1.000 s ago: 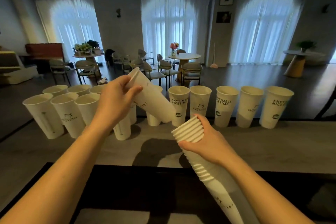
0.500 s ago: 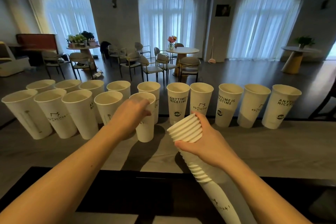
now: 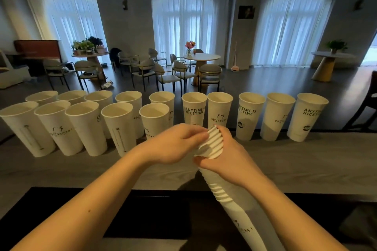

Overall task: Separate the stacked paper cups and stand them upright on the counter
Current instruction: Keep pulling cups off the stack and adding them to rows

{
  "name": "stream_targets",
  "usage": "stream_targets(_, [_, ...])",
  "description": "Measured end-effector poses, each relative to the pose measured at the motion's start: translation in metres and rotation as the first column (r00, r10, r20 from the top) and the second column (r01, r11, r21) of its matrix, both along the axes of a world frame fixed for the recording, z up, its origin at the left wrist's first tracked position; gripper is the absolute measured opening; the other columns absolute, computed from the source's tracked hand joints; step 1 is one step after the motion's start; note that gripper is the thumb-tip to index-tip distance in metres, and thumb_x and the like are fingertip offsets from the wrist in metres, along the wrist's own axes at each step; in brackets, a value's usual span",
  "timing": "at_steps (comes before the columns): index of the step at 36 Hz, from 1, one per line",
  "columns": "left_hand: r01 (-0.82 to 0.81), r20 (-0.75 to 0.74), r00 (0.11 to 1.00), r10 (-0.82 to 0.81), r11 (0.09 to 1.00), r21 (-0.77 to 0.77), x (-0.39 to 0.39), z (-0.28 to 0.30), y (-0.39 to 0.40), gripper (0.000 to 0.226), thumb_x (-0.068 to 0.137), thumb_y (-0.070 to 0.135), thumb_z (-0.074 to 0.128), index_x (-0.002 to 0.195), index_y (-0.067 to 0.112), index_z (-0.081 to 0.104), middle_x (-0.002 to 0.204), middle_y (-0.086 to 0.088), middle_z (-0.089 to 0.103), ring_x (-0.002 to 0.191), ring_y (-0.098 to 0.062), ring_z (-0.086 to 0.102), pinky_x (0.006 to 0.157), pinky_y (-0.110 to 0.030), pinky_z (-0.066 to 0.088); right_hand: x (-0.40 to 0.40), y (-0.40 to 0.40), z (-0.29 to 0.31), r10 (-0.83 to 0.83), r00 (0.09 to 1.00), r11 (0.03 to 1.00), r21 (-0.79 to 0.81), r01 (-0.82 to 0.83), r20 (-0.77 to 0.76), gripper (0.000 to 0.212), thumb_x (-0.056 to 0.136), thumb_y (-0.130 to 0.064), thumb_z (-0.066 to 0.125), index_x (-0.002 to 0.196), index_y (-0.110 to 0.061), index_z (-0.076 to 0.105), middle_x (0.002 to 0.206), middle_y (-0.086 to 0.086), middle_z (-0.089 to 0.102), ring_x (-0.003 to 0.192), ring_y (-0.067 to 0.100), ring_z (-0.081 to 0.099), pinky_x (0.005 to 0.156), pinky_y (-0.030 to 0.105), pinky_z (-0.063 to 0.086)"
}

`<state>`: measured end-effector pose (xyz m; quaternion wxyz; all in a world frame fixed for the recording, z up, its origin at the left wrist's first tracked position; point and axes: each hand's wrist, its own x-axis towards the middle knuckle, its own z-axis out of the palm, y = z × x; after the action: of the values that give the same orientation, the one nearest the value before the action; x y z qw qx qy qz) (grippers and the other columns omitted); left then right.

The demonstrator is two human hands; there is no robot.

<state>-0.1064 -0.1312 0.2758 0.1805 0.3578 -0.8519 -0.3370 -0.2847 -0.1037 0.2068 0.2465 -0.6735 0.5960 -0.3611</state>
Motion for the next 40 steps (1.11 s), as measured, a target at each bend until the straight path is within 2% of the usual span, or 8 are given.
stream_targets(5, [-0.105,-0.073,0.991,0.109,0.993,0.050,-0.009,0.000,0.004,0.018,0.098,0.014,0.055,0.106,0.012,0.072,0.051,0.025,0.058,0.044,0.010,0.051,0.044,-0.004,0.035,-0.005,0.003,0.001,-0.020,0.996,1.000,-0.014,0.019,-0.083,0.102,0.055,-0.068,0.078,0.141,-0.044,0.028,0.120,-0.014,0.058,0.103,0.007,0.059,0.083,0.039,0.056])
stream_targets(8, [-0.186,-0.119,0.975,0.189,0.982,0.034,-0.013,0.002,0.008,0.009,0.090,0.015,0.067,0.096,0.019,0.073,0.061,0.019,0.066,0.053,0.008,0.059,0.055,-0.008,0.043,-0.011,0.008,0.001,-0.026,0.994,0.999,-0.038,0.022,-0.105,0.098,0.057,-0.064,0.078,0.139,-0.050,0.027,0.118,-0.015,0.056,0.100,0.007,0.059,0.080,0.039,0.056])
stream_targets(10, [-0.279,-0.152,0.951,0.270,0.959,-0.044,-0.013,0.008,0.007,0.008,0.086,0.020,0.071,0.093,0.023,0.072,0.077,0.012,0.072,0.071,0.003,0.066,0.068,-0.020,0.051,-0.020,0.013,0.002,-0.046,0.991,0.998,-0.040,0.042,-0.125,0.099,0.057,-0.065,0.078,0.140,-0.051,0.026,0.119,-0.015,0.055,0.101,0.008,0.057,0.081,0.041,0.055])
stream_targets(16, [-0.549,-0.382,0.829,0.408,0.721,-0.422,-0.009,0.023,-0.013,0.018,0.093,0.026,0.060,0.110,0.022,0.063,0.096,0.011,0.063,0.086,-0.003,0.060,0.071,-0.019,0.050,-0.057,0.022,-0.003,-0.211,0.961,0.973,0.053,0.223,-0.180,0.108,0.060,-0.068,0.077,0.147,-0.044,0.017,0.132,-0.005,0.048,0.114,0.017,0.052,0.090,0.042,0.051])
stream_targets(23, [-0.337,0.058,0.888,0.455,0.733,-0.591,-0.035,-0.035,-0.048,0.011,0.094,0.021,0.059,0.104,0.021,0.061,0.100,-0.001,0.066,0.094,-0.020,0.064,0.075,-0.039,0.057,-0.067,0.024,-0.008,-0.238,0.949,0.962,0.082,0.259,-0.205,0.110,0.062,-0.069,0.075,0.149,-0.044,0.012,0.135,-0.002,0.047,0.118,0.021,0.052,0.093,0.043,0.051])
stream_targets(32, [-0.192,0.142,0.876,0.460,0.604,-0.774,-0.044,-0.048,-0.074,0.023,0.092,0.023,0.059,0.115,0.021,0.058,0.105,-0.005,0.068,0.091,-0.023,0.066,0.066,-0.038,0.056,-0.064,0.015,-0.011,-0.187,0.976,0.975,0.100,0.198,-0.109,0.110,0.060,-0.070,0.076,0.148,-0.046,0.013,0.133,-0.004,0.046,0.115,0.018,0.051,0.094,0.044,0.051])
stream_targets(36, [-0.147,0.190,0.863,0.468,0.594,-0.791,-0.041,-0.046,-0.078,0.033,0.094,0.026,0.058,0.126,0.018,0.055,0.116,-0.009,0.067,0.100,-0.025,0.065,0.075,-0.040,0.057,-0.063,0.013,-0.011,-0.176,0.981,0.977,0.102,0.185,-0.086,0.112,0.059,-0.070,0.076,0.148,-0.046,0.012,0.136,-0.004,0.045,0.118,0.019,0.050,0.097,0.045,0.050])
stream_targets(40, [-0.268,-0.029,0.906,0.422,0.518,-0.812,-0.047,-0.031,-0.059,0.041,0.093,0.029,0.059,0.131,0.015,0.055,0.125,-0.008,0.063,0.114,-0.024,0.059,0.090,-0.039,0.051,-0.065,0.014,-0.009,-0.168,0.984,0.981,0.084,0.174,-0.066,0.114,0.057,-0.071,0.076,0.149,-0.045,0.013,0.136,-0.005,0.046,0.117,0.017,0.050,0.096,0.044,0.050])
